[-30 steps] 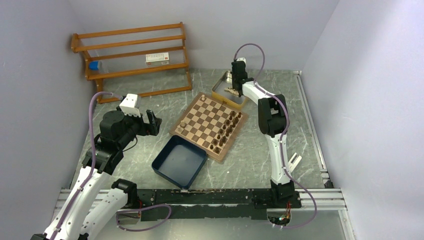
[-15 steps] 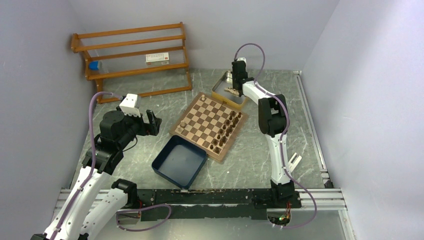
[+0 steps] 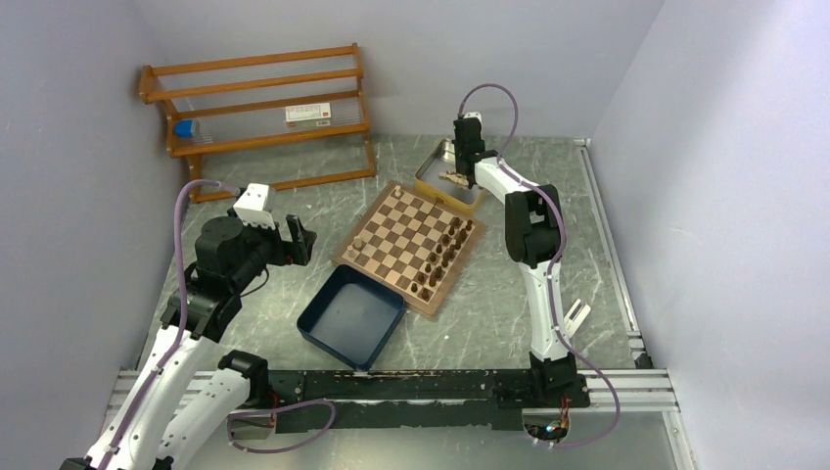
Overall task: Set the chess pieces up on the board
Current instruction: Pick up the chess piece from the storage box.
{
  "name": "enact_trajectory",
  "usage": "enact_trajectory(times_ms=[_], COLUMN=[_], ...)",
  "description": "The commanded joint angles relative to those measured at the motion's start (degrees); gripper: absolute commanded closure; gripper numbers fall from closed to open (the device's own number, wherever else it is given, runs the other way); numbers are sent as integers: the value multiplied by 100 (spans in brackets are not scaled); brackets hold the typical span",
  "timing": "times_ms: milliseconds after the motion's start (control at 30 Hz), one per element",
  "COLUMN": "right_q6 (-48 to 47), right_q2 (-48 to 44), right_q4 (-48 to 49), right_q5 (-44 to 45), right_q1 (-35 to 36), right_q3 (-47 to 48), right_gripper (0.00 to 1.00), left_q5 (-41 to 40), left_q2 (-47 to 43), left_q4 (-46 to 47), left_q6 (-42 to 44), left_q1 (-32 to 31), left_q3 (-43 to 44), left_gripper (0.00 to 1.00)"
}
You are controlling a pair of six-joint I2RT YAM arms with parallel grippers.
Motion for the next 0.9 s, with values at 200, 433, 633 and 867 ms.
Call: enact_trajectory(times_ms=[200, 433, 633, 867], right_q6=[-77, -104, -165, -270], right_q2=[-601, -1082, -1685, -2705], right_q4=[-161, -220, -178, 98], right_q5=[-105, -139, -211, -374], right_q1=[-39, 29, 287, 874], right_q3=[-58, -313, -840, -1913], right_gripper=[91, 91, 91, 90], left_q5=[-60, -60, -60, -60], left_q2=[1, 23, 7, -12], left_q4=[98, 99, 99, 101], left_q6=[52, 41, 37, 36], left_q1=[40, 40, 40, 40], left_q3=[77, 77, 66, 60], left_gripper=[7, 7, 8, 8])
